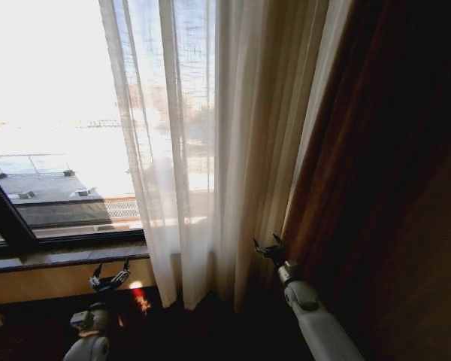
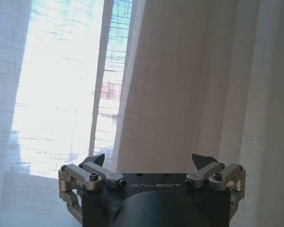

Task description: Open the curtains by pulling them apart, changing their state from closed to fully open.

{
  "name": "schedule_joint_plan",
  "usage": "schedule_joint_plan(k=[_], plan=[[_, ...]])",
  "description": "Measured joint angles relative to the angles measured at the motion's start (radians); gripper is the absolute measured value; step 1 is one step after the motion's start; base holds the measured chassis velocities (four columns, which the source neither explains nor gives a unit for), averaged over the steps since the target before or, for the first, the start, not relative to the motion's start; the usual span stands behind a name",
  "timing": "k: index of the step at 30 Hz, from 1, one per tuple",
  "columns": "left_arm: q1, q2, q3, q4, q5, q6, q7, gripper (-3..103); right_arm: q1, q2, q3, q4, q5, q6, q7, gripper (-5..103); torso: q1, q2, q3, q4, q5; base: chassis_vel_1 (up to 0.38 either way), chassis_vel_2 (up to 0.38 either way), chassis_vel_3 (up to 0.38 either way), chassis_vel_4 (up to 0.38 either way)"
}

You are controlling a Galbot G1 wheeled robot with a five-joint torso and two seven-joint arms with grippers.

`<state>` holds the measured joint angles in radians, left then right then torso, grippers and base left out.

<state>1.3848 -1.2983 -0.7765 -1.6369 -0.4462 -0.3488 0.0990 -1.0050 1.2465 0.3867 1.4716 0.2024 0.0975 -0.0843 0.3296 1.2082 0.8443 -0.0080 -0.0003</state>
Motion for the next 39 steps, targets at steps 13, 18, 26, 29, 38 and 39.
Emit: schedule_joint_plan(k=[13, 18, 26, 29, 38, 39], plan=[[0.0, 0.0, 0.0, 0.0, 0.0, 0.0, 0.0, 100, 0.002, 0.006, -0.003, -0.002, -0.006, 0.001, -0.008, 100, 0.0, 0.0, 0.0, 0.0, 0.0004, 0.372, 0.326, -0.373, -0.326], [0.0, 0.0, 0.0, 0.0, 0.0, 0.0, 0.0, 100, 0.002, 0.007, -0.004, -0.004, -0.008, 0.004, -0.013, 100, 0.0, 0.0, 0.0, -0.0001, 0.0001, 0.387, 0.342, -0.382, -0.343], [0.0, 0.0, 0.0, 0.0, 0.0, 0.0, 0.0, 100, 0.011, 0.019, -0.022, -0.013, 0.013, 0.029, -0.011, 100, 0.0, 0.0, 0.0, 0.0001, 0.0005, 0.367, 0.314, -0.369, -0.317], [0.0, 0.0, 0.0, 0.0, 0.0, 0.0, 0.0, 100, 0.016, 0.022, -0.025, -0.015, 0.02, 0.035, -0.02, 100, 0.0, 0.0, 0.0, 0.0002, 0.0002, 0.28, 0.269, -0.292, -0.285], [0.0, 0.0, 0.001, 0.0, 0.0, 0.0, 0.0, 100, 0.017, 0.023, -0.012, -0.044, 0.017, 0.074, -0.15, 100, 0.0, 0.0, 0.0, -0.0001, 0.0006, 0.071, 0.052, -0.067, -0.069], [0.0, 0.0, 0.001, 0.0, 0.0, 0.0, 0.0, 100, 0.017, 0.023, -0.012, -0.045, 0.018, 0.076, -0.154, 100, 0.0, 0.0, 0.0, -0.0002, 0.0009, -0.051, -0.019, 0.07, 0.021]])
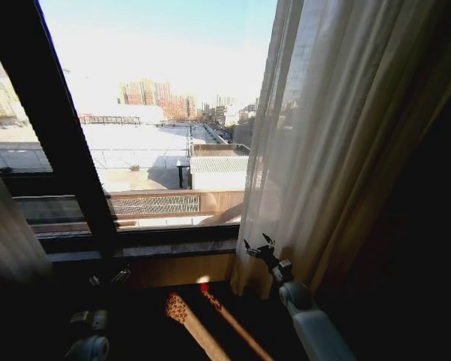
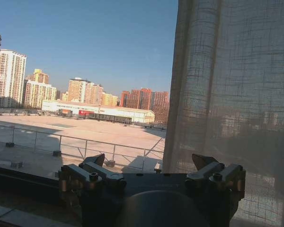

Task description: Open the curtains by pulling them apart, changing their state from closed to fully open.

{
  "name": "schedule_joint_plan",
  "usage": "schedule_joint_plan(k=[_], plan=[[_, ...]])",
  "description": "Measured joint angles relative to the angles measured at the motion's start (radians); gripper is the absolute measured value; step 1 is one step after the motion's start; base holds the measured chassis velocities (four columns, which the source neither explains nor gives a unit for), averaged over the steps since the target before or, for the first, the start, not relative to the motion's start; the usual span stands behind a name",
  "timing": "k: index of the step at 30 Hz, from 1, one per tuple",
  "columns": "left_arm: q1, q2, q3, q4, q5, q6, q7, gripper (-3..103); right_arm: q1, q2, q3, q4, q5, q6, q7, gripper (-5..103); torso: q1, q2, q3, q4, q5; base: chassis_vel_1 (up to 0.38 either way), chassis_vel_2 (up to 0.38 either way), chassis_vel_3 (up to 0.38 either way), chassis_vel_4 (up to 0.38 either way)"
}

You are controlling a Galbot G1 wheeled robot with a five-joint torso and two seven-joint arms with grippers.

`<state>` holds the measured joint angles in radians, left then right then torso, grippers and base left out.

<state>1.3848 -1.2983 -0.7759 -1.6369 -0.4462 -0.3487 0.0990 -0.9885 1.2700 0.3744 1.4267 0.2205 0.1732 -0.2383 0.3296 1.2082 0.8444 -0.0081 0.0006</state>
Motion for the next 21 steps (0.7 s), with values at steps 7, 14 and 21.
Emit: schedule_joint_plan(k=[7, 14, 21], plan=[[0.0, 0.0, 0.0, 0.0, 0.0, 0.0, 0.0, 100, 0.004, 0.006, -0.007, -0.003, 0.005, 0.003, -0.02, 100, 0.0, 0.0, 0.0, 0.0, -0.0006, -0.092, 0.023, 0.097, -0.019], [0.0, 0.0, 0.0, 0.0, 0.0, 0.0, 0.0, 100, 0.006, 0.014, -0.017, -0.002, 0.006, 0.0, -0.022, 100, 0.0, 0.0, 0.0, 0.0002, -0.0008, -0.117, 0.153, 0.111, -0.131], [0.0, 0.0, 0.0, 0.0, 0.0, 0.0, 0.0, 100, 0.023, 0.018, -0.032, -0.008, -0.005, -0.004, 0.057, 100, 0.001, 0.0, 0.0, 0.0001, -0.0006, -0.093, 0.105, 0.093, -0.106]])
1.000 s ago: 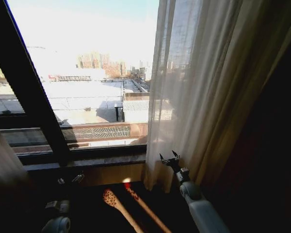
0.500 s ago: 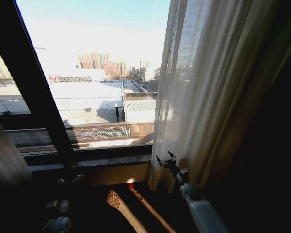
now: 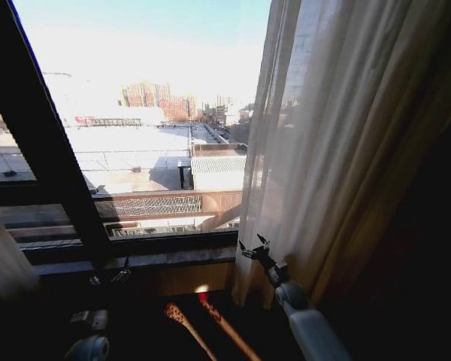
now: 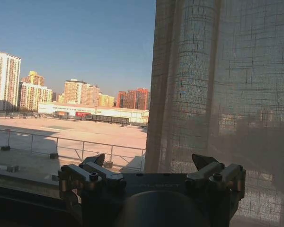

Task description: Open the curtains by pulling them apart, changing their state from closed to fully open.

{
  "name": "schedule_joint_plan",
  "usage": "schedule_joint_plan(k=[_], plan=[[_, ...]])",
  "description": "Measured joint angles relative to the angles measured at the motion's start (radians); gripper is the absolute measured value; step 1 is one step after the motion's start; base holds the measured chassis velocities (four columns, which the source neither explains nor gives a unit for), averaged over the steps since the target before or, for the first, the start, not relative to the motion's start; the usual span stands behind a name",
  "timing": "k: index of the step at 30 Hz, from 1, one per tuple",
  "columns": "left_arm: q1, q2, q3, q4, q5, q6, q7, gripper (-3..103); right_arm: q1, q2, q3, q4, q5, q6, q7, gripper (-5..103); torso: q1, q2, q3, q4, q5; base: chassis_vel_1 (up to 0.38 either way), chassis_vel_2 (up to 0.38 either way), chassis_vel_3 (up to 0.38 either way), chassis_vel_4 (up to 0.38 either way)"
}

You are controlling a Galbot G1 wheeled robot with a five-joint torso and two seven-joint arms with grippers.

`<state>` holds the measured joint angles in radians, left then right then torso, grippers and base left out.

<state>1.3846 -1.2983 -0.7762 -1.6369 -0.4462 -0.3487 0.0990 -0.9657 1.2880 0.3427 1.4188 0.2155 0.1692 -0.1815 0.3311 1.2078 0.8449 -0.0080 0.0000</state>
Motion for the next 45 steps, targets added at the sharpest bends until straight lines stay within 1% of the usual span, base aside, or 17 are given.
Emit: schedule_joint_plan(k=[8, 13, 17, 18, 20, 25, 29, 32, 33, 35, 38, 40, 41, 42, 43, 44, 45], plan=[[0.0, 0.0, 0.0, 0.0, 0.0, 0.0, 0.0, 100, 0.006, 0.004, 0.008, -0.02, -0.001, 0.019, -0.039, 100, -0.002, 0.001, -0.001, 0.0, -0.0002, -0.005, 0.003, 0.007, 0.001], [0.0, 0.0, 0.0, 0.0, 0.0, 0.0, 0.0, 100, 0.009, 0.009, 0.006, -0.029, -0.001, 0.023, -0.043, 100, -0.002, 0.001, -0.001, 0.0, 0.0, 0.0, 0.0, 0.0, 0.0], [0.0, 0.0, 0.0, 0.0, 0.0, 0.0, 0.0, 100, 0.016, 0.011, -0.006, -0.029, -0.015, 0.018, -0.006, 100, -0.002, 0.001, -0.001, 0.0, 0.0001, -0.077, 0.063, 0.082, -0.078], [0.0, 0.0, 0.0, 0.0, 0.0, 0.0, 0.0, 100, 0.022, 0.015, -0.014, -0.026, -0.019, 0.007, 0.035, 100, -0.002, 0.001, -0.001, 0.0, 0.0, -0.113, 0.095, 0.126, -0.108], [0.0, 0.0, 0.0, 0.0, 0.0, 0.0, 0.0, 100, 0.03, 0.018, -0.023, -0.024, -0.021, -0.005, 0.074, 100, -0.001, 0.001, -0.001, 0.0, -0.0001, -0.107, 0.091, 0.108, -0.099], [0.0, 0.0, 0.0, 0.0, 0.0, 0.0, 0.0, 100, 0.058, 0.02, -0.04, -0.035, -0.051, -0.026, 0.124, 100, 0.0, 0.0, 0.0, 0.0, 0.0, -0.043, 0.041, 0.046, -0.048], [0.0, 0.0, 0.0, 0.0, 0.0, 0.0, 0.0, 100, 0.09, 0.028, -0.057, -0.057, -0.06, -0.042, 0.138, 100, -0.001, 0.0, -0.001, 0.0, -0.0001, 0.0, 0.0, 0.0, 0.0], [0.0, 0.0, 0.0, 0.0, 0.0, 0.0, 0.0, 100, 0.106, 0.035, -0.064, -0.075, -0.063, -0.037, 0.137, 101, -0.002, 0.001, -0.001, 0.0001, -0.0001, 0.0, 0.0, 0.0, 0.0], [0.0, 0.0, 0.0, 0.0, 0.0, 0.0, 0.0, 100, 0.111, 0.04, -0.066, -0.081, -0.063, -0.034, 0.135, 99, -0.002, 0.001, -0.001, 0.0002, -0.0001, 0.0, 0.0, 0.0, 0.0], [0.0, 0.0, 0.0, 0.0, 0.0, 0.0, 0.0, 100, 0.115, 0.044, -0.068, -0.086, -0.063, -0.031, 0.132, 99, -0.002, 0.001, -0.001, 0.0002, -0.0001, 0.0, 0.0, 0.0, 0.0], [0.0, 0.0, 0.0, 0.0, 0.0, 0.0, 0.0, 100, 0.117, 0.052, -0.074, -0.093, -0.063, -0.025, 0.131, 84, -0.001, 0.0, 0.0, 0.0001, -0.0001, 0.0, 0.0, 0.0, 0.0], [0.0, 0.0, 0.0, 0.0, 0.0, 0.0, 0.0, 100, 0.118, 0.052, -0.074, -0.094, -0.062, -0.024, 0.131, 84, -0.001, 0.0, 0.0, 0.0001, -0.0001, 0.0, 0.0, 0.0, 0.0], [0.0, 0.0, 0.0, 0.0, 0.0, 0.0, 0.0, 100, 0.118, 0.053, -0.075, -0.095, -0.061, -0.021, 0.131, 78, -0.001, 0.0, 0.0, 0.0, 0.0, 0.0, 0.0, 0.0, 0.0], [0.0, 0.0, 0.0, 0.0, 0.0, 0.0, 0.0, 100, 0.118, 0.053, -0.075, -0.095, -0.061, -0.02, 0.131, 78, -0.001, 0.0, 0.0, 0.0, 0.0, 0.0, 0.0, 0.0, 0.0], [0.0, 0.0, 0.0, 0.0, 0.0, 0.0, 0.0, 100, 0.118, 0.051, -0.075, -0.095, -0.059, -0.019, 0.131, 66, -0.001, 0.0, -0.001, 0.0, 0.0, 0.0, 0.0, 0.0, 0.0], [0.0, 0.0, 0.0, 0.0, 0.0, 0.0, 0.0, 100, 0.118, 0.051, -0.075, -0.095, -0.059, -0.019, 0.131, 66, -0.001, 0.0, -0.001, 0.0, 0.0, 0.0, 0.0, 0.0, 0.0], [0.0, 0.0, 0.0, 0.0, 0.0, 0.0, 0.0, 100, 0.117, 0.05, -0.075, -0.095, -0.058, -0.017, 0.13, 61, -0.001, 0.001, -0.001, 0.0001, -0.0001, 0.0, 0.0, 0.0, 0.0]])
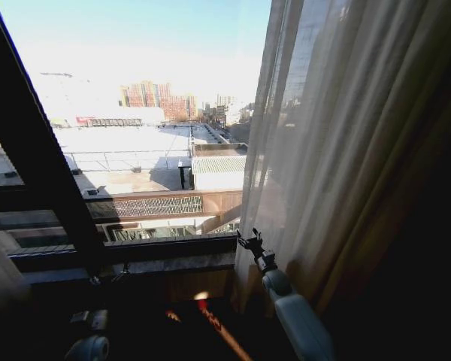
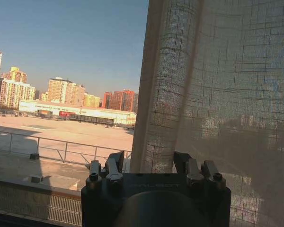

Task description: Open the curtains by pulling them apart, changing their state from closed to fully open.

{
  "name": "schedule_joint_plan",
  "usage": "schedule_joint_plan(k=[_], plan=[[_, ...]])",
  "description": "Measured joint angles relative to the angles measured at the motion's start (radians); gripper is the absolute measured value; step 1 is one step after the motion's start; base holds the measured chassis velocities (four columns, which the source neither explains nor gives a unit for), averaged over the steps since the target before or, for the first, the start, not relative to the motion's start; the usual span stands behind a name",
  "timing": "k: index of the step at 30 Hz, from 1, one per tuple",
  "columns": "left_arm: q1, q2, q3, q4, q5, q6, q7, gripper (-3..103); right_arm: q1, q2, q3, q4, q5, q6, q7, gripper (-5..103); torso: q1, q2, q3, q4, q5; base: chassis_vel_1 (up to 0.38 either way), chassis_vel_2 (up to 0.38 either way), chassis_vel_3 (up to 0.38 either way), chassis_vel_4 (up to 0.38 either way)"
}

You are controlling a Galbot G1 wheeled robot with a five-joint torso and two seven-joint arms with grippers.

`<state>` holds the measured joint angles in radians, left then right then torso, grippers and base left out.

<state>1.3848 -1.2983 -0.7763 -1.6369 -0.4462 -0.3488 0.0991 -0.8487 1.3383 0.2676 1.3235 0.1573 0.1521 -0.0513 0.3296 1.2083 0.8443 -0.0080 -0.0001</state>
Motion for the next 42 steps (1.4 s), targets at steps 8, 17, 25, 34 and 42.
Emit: schedule_joint_plan(k=[8, 17, 25, 34, 42], plan=[[0.0, 0.0, 0.0, 0.0, 0.0, 0.0, 0.0, 100, -0.006, -0.002, 0.011, -0.001, 0.027, 0.02, 0.006, 28, 0.0, 0.0, 0.0, -0.0001, 0.0001, 0.0, 0.0, 0.0, 0.0], [0.0, 0.0, 0.0, 0.0, 0.0, 0.0, 0.0, 100, -0.016, -0.008, 0.024, -0.001, 0.043, 0.028, -0.036, 1, 0.0, 0.0, 0.0, -0.0001, 0.0001, 0.0, 0.0, 0.0, 0.0], [0.0, 0.0, 0.0, 0.0, 0.0, 0.0, 0.0, 100, -0.021, -0.009, 0.031, -0.008, 0.047, 0.03, -0.059, 0, 0.0, 0.0, 0.0, 0.0, 0.0001, -0.007, -0.003, 0.003, 0.002], [0.0, 0.0, 0.0, 0.0, 0.0, 0.0, 0.0, 100, -0.022, -0.016, 0.039, -0.007, 0.054, 0.033, -0.066, 0, 0.0, 0.0, 0.0, 0.0001, 0.0001, -0.119, -0.078, 0.133, 0.078], [0.0, 0.0, 0.0, 0.0, 0.0, 0.0, 0.0, 100, -0.032, -0.024, 0.051, 0.0, 0.067, 0.035, -0.073, 0, 0.0, 0.0, 0.0, -0.0001, 0.0002, -0.277, -0.22, 0.274, 0.204]])
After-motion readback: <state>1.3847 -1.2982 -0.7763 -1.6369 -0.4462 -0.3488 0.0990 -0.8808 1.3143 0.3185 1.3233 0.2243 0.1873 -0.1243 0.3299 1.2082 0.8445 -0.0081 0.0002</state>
